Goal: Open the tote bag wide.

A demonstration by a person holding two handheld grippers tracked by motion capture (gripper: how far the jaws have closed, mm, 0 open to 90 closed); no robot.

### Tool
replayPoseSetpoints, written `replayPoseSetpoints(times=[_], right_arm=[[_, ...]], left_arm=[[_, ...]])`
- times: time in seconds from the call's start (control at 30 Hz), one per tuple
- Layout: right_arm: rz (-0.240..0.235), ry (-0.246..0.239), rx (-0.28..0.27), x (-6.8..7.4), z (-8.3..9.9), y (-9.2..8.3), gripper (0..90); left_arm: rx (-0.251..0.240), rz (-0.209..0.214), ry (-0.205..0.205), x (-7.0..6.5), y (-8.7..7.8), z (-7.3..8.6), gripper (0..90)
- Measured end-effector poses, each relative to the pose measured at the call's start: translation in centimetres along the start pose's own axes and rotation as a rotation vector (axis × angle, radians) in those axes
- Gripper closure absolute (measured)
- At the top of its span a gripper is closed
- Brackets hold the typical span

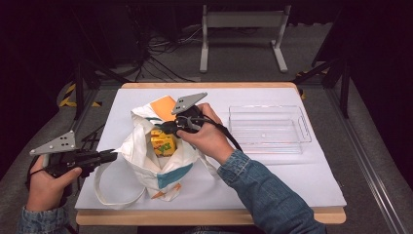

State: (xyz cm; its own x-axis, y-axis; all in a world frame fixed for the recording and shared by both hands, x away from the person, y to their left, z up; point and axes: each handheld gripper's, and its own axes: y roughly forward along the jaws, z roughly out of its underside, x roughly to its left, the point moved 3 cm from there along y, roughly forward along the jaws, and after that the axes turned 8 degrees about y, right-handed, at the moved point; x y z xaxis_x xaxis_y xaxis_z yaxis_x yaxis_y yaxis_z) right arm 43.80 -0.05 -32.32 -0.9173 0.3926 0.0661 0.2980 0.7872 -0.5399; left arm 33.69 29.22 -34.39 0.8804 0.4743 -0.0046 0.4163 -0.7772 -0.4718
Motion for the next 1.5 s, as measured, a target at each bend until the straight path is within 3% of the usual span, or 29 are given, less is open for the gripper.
replayPoseSetpoints(times=[0.33,0.53,0.83,1.07,1.23,1.5], right_arm=[[0.080,-0.006,-0.028,-1.0,-0.1,-2.3,90.0],[0.101,0.010,-0.031,-1.7,0.4,-3.7,90.0],[0.148,0.063,-0.074,-3.4,1.8,-6.7,90.0],[0.206,0.113,-0.086,-4.8,4.3,-8.9,90.0],[0.208,0.156,-0.107,-5.4,5.5,-9.8,90.0],[0.191,0.143,-0.116,-4.8,5.4,-9.5,90.0]], left_arm=[[0.002,-0.003,0.002,-0.2,-0.3,-0.1,87.1],[-0.002,0.002,0.001,-0.2,-0.5,0.0,87.1],[0.001,-0.002,-0.002,-0.3,-1.2,0.2,87.3],[0.049,-0.017,-0.020,-0.3,-1.4,0.8,87.3],[0.057,-0.008,-0.018,-0.4,-1.0,0.8,87.4],[0.058,0.011,-0.010,-0.5,-0.6,0.8,87.0]])
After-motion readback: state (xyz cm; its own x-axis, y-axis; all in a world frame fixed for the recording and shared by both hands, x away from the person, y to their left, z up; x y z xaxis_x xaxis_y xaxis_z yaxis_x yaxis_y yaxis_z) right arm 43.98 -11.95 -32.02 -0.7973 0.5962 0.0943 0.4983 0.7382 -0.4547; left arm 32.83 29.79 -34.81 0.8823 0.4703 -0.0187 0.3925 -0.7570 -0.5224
